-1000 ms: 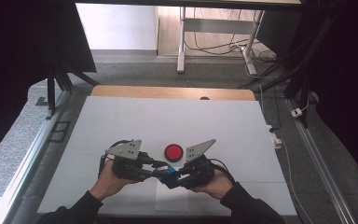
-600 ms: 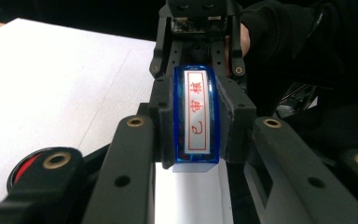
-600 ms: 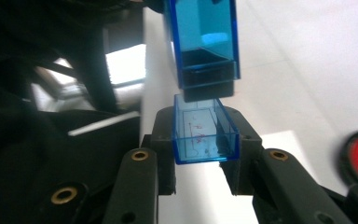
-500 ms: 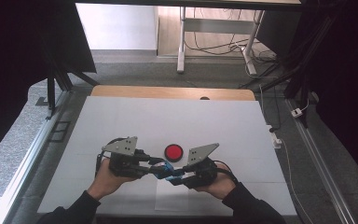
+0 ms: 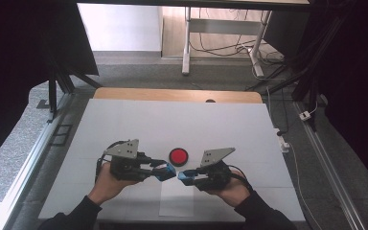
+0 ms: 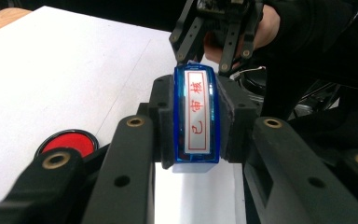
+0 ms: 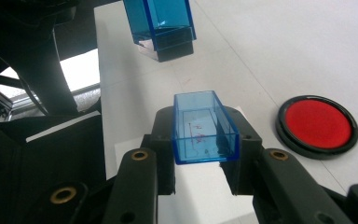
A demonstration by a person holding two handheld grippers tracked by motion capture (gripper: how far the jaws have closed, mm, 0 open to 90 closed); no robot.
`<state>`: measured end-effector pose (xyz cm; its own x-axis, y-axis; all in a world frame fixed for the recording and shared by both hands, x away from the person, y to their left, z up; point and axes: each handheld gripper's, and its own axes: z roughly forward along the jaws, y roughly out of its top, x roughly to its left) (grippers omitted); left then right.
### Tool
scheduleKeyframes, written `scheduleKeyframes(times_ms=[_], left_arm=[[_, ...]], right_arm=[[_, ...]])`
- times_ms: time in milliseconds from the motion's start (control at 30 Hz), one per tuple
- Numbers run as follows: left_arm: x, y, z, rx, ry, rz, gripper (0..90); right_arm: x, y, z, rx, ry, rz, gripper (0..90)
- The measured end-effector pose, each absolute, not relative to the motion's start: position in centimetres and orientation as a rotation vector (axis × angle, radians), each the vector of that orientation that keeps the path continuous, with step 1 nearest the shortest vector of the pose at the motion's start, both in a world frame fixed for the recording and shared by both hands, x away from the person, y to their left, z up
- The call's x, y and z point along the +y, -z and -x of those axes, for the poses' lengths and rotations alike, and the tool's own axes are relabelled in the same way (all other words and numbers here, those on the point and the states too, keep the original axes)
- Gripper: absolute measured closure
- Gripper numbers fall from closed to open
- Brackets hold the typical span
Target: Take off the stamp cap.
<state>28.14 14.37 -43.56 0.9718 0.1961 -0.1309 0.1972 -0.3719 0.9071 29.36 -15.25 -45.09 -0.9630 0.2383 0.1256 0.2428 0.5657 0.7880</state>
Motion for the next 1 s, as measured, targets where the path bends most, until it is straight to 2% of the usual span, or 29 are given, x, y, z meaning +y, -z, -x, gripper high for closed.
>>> scheduleKeyframes(times_ms=[1000], left_arm=[[14.4,43.6,-28.3,0.427,-0.112,-2.05,70.2]], right_arm=[[-20.6,44.3,-27.7,-2.861,1.504,0.738,68.4]])
